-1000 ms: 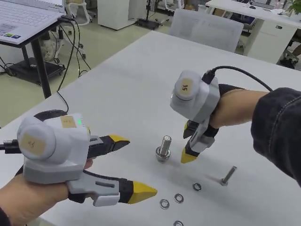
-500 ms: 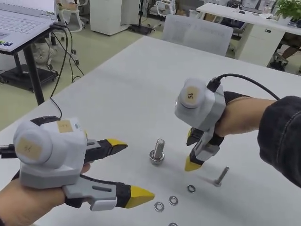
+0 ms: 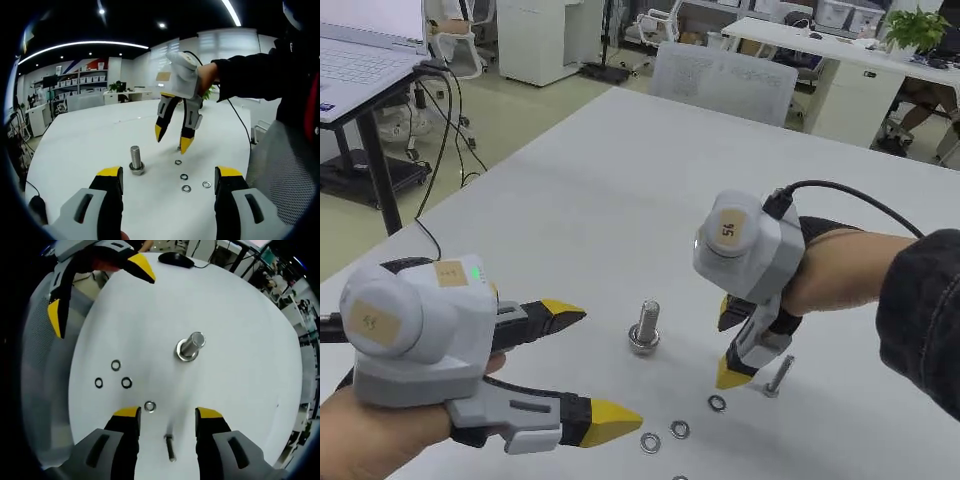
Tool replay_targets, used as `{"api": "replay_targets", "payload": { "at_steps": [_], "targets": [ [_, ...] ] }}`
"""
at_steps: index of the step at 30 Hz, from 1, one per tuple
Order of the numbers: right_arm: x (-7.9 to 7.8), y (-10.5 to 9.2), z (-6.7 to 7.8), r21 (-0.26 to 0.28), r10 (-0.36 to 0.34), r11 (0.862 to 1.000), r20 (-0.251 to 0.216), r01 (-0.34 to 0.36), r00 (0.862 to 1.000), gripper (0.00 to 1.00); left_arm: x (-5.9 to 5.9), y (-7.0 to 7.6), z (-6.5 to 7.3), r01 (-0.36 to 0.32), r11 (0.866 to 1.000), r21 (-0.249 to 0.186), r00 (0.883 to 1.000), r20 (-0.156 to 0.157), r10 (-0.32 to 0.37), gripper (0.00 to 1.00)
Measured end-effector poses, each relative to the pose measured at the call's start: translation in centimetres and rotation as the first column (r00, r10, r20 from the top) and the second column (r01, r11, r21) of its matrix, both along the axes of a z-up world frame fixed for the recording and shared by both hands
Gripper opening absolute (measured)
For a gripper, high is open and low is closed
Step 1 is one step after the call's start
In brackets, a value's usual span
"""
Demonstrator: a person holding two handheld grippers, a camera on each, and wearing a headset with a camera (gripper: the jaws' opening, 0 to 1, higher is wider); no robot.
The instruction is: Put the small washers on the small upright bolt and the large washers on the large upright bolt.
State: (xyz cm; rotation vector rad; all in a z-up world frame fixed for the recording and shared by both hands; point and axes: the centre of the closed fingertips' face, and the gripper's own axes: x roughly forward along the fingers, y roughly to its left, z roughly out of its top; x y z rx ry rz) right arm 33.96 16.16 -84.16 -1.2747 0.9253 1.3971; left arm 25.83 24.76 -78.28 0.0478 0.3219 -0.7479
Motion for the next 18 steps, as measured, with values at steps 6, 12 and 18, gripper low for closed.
{"api": "replay_targets", "payload": {
  "at_steps": [6, 12, 18],
  "targets": [
    [-1.2, -0.3, -0.3, -0.002, 0.008, 1.0, -0.005, -0.008, 1.0, 0.45, -0.1, -0.1, 0.1, 0.008, 1.0, 0.0, 1.0, 0.001, -0.008, 0.74],
    [-2.6, -0.4, -0.7, 0.002, 0.018, 1.0, -0.015, -0.018, 1.0, 0.44, -0.3, -0.3, 0.2, 0.018, 1.0, 0.0, 1.0, 0.004, -0.018, 0.74],
    [-3.8, -0.2, -0.8, 0.011, 0.023, 1.0, -0.033, -0.023, 0.999, 0.44, -0.6, -0.6, 0.2, 0.037, 0.999, 0.0, 0.999, 0.002, -0.037, 0.74]
  ]
}}
